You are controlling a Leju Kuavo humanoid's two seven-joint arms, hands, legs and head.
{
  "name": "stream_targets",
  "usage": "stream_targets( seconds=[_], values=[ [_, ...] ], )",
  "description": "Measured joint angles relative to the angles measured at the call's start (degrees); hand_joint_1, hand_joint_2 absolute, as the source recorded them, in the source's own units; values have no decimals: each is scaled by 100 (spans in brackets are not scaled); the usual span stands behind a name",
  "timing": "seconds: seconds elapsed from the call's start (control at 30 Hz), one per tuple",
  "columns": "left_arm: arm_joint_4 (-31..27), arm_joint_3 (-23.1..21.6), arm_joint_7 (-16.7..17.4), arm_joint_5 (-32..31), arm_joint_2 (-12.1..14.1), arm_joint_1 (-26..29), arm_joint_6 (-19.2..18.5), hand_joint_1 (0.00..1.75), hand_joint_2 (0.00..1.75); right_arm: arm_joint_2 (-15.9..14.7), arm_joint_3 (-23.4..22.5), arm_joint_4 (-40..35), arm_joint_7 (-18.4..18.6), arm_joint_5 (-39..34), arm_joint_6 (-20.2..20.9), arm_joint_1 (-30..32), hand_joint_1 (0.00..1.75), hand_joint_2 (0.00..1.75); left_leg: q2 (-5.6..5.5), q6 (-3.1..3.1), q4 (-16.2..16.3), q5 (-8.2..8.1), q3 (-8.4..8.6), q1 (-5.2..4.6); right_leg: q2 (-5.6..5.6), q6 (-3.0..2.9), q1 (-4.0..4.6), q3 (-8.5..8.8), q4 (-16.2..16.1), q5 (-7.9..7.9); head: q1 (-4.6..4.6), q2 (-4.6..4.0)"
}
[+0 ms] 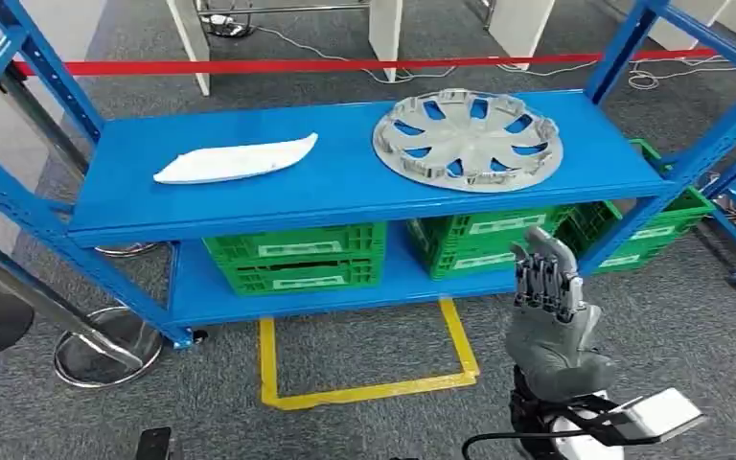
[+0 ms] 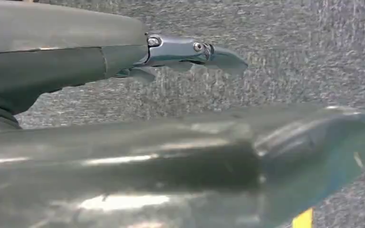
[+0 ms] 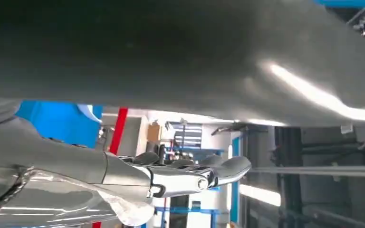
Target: Take the parts from the cabinet and place them on the table.
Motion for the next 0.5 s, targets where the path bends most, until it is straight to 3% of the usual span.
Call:
stream_targets(
  seconds=[0.07,0.1,0.13,0.17,0.2,0.27,0.3,0.33,0.37,0.4,0.47,0.5],
  values=[
    [0,26,-80,29,20,6,-37,0,0,28,48,24,0,-7,-35,-91,0,0,-8,-21,-1,-162,231,-3,-2,-48,5,240,-877,651,4,2],
    [2,42,-127,46,28,7,-44,0,0,29,81,35,0,-4,-46,-150,0,0,-4,-45,-15,-257,276,-1,-19,-85,17,300,-1290,1079,13,2],
    [7,50,-155,59,37,-10,-57,0,0,29,103,66,9,4,-68,-195,0,0,-3,-88,-24,-297,341,-9,-27,-88,63,302,-1261,875,-15,2],
    [7,57,-153,59,50,-20,-55,0,0,31,123,72,13,28,-79,-235,0,0,-2,-131,-72,-333,314,-5,-27,-143,71,401,-1299,858,2,0],
    [7,74,-120,59,52,-14,-48,0,0,31,142,74,11,57,-96,-252,0,0,17,-155,-122,-336,399,6,-16,-167,85,401,-1351,905,-9,2],
    [7,79,-54,35,59,-28,-30,0,0,35,160,70,15,87,-116,-308,0,0,13,-232,-73,-234,450,-2,-1,-227,56,557,-1436,887,-11,2],
    [7,79,-39,9,68,-26,-30,0,0,39,168,70,15,109,-120,-312,0,0,9,-251,358,-23,212,6,-17,-247,32,688,-1518,852,-13,2],
    [18,79,-31,-2,68,-22,-30,0,0,44,179,74,15,125,-125,-324,0,0,11,-287,921,183,-142,10,-31,-293,24,800,-1594,808,-44,2],
    [24,79,-20,-2,70,-20,-33,0,0,48,210,79,18,135,-129,-332,0,0,11,-310,1350,143,-483,22,-29,-294,20,888,-1640,765,-33,2],
    [24,79,-7,-4,79,-4,-33,0,0,48,236,81,17,142,-133,-329,0,0,12,-333,1622,-133,-772,36,-21,-301,18,994,-1674,699,-39,2],
    [28,76,4,-11,85,37,-33,0,0,48,245,81,17,142,-147,-327,0,0,12,-346,1677,-772,-1110,55,19,-302,4,1221,-1689,537,-37,2],
    [33,76,2,-22,87,38,-33,0,0,48,249,85,26,142,-149,-322,0,0,12,-358,1539,-871,-1180,69,32,-295,-1,1355,-1689,451,-39,2]
  ],
)
